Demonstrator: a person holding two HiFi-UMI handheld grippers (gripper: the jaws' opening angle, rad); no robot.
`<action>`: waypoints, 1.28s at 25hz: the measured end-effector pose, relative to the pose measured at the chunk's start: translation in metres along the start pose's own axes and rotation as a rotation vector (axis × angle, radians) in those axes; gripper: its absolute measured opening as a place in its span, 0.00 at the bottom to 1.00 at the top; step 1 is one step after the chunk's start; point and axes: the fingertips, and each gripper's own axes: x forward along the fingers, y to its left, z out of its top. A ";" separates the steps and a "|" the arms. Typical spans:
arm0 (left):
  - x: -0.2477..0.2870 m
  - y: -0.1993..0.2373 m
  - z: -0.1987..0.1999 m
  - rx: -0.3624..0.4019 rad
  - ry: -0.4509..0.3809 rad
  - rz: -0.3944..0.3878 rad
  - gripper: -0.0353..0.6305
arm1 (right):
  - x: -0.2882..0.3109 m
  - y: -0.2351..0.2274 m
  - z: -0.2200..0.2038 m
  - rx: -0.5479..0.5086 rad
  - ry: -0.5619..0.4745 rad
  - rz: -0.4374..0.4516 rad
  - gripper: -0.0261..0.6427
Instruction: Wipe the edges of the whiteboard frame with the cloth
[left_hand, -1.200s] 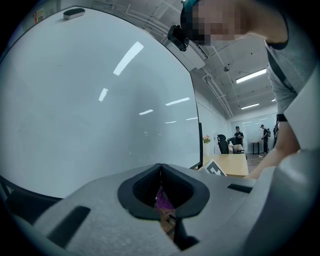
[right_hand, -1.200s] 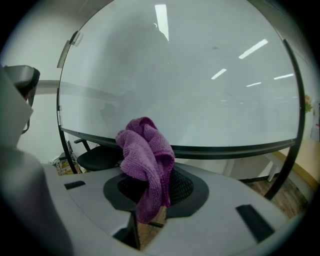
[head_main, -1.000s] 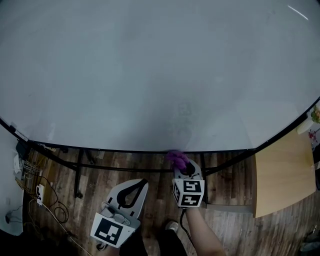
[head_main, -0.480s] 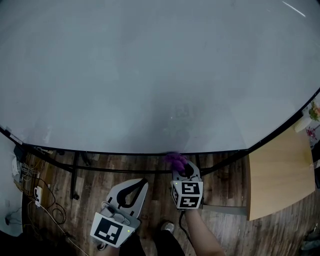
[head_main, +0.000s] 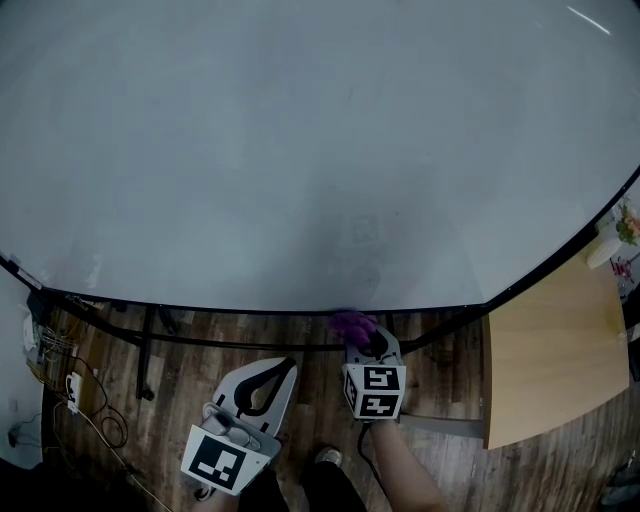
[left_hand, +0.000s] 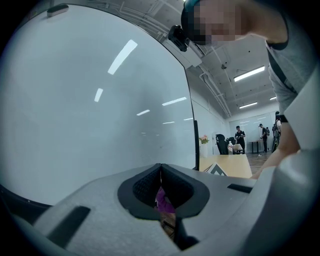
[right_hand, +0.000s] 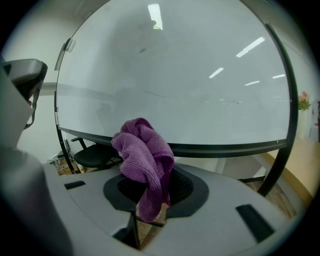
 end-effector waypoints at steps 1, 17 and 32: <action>0.002 -0.002 0.000 0.001 0.000 0.001 0.08 | 0.000 -0.003 0.000 -0.002 0.000 0.000 0.18; 0.011 -0.020 0.002 0.005 0.009 0.023 0.08 | -0.004 -0.012 -0.001 0.010 -0.003 0.021 0.18; 0.018 -0.013 0.017 0.004 -0.032 -0.131 0.08 | -0.011 -0.011 0.005 0.042 0.014 -0.075 0.18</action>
